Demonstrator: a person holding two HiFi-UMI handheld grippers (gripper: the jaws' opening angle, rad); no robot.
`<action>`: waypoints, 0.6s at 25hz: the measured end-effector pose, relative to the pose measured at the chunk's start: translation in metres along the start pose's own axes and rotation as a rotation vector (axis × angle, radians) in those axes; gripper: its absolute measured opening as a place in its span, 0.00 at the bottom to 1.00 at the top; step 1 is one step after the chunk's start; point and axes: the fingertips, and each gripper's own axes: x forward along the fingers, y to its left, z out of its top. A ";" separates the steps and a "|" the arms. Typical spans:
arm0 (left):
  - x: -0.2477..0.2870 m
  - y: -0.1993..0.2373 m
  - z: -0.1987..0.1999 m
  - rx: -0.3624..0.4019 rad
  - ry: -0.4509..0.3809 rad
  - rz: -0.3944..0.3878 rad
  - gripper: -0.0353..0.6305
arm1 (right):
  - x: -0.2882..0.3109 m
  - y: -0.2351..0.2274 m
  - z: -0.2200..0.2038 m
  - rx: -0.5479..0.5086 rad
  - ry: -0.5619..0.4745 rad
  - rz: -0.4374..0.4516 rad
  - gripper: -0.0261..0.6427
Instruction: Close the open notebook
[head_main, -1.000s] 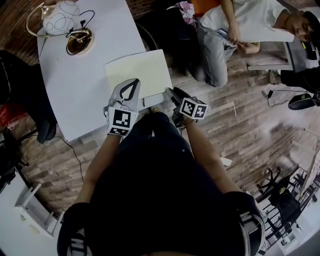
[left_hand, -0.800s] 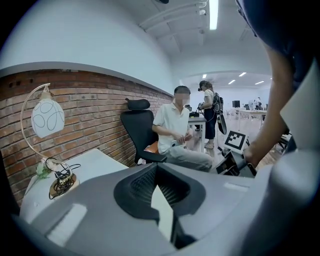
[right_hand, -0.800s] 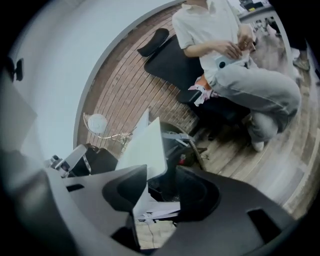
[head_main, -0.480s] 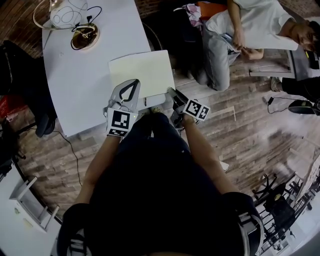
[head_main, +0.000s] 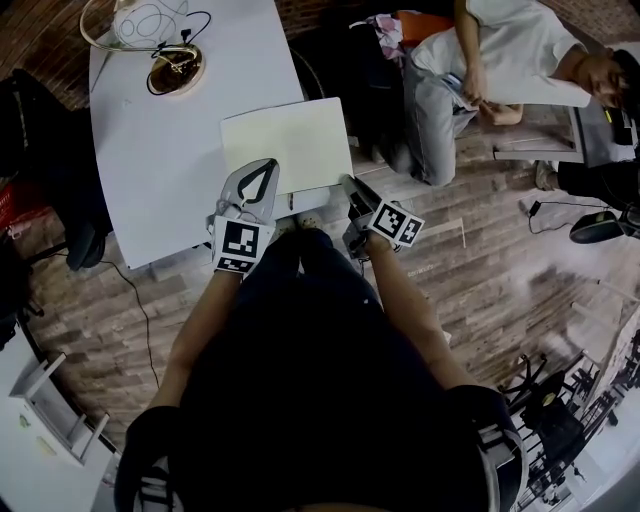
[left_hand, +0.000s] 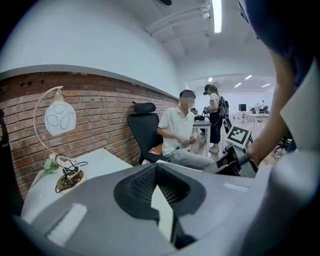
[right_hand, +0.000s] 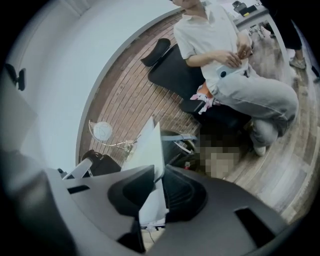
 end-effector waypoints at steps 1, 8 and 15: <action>-0.001 0.000 0.000 -0.002 -0.003 0.003 0.05 | -0.001 0.003 0.001 -0.017 0.001 -0.002 0.15; -0.014 0.003 0.002 -0.013 -0.024 0.032 0.05 | -0.008 0.028 0.019 -0.114 -0.030 -0.006 0.11; -0.028 0.008 0.003 -0.020 -0.041 0.058 0.05 | -0.012 0.059 0.033 -0.248 -0.060 -0.020 0.09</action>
